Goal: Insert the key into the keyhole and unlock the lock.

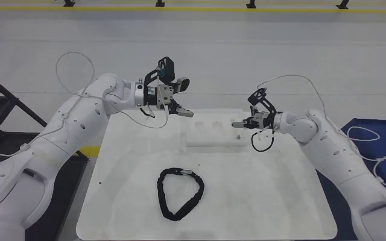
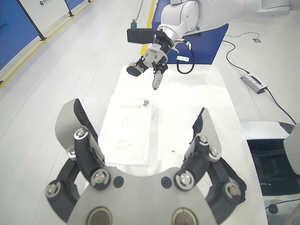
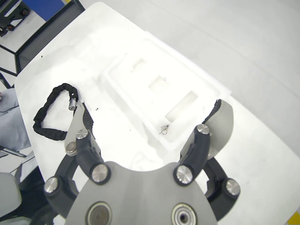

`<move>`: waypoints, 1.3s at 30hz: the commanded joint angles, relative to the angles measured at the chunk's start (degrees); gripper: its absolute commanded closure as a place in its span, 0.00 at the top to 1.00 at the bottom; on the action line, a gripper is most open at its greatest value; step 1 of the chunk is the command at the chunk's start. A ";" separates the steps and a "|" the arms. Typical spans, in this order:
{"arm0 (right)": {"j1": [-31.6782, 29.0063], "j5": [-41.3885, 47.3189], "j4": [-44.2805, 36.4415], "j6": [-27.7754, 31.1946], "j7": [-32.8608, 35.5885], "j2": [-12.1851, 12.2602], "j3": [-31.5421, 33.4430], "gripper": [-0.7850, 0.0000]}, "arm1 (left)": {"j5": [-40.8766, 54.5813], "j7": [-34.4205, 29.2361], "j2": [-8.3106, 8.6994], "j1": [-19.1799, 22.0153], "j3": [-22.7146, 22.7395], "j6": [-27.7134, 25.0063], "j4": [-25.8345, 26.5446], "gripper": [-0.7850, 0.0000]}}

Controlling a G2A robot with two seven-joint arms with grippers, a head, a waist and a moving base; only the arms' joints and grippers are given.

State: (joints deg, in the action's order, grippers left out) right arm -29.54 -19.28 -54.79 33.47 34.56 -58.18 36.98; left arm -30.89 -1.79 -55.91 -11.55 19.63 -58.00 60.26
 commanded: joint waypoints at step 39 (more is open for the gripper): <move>3.08 8.89 8.31 -23.65 16.72 -9.69 -6.30 1.00 | 0.00 0.00 0.00 0.00 0.00 0.00 0.00 1.00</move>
State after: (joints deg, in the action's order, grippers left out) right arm -26.51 -9.71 -45.97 11.36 50.95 -67.84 30.74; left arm -30.89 -1.79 -55.91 -11.55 19.63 -58.00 60.26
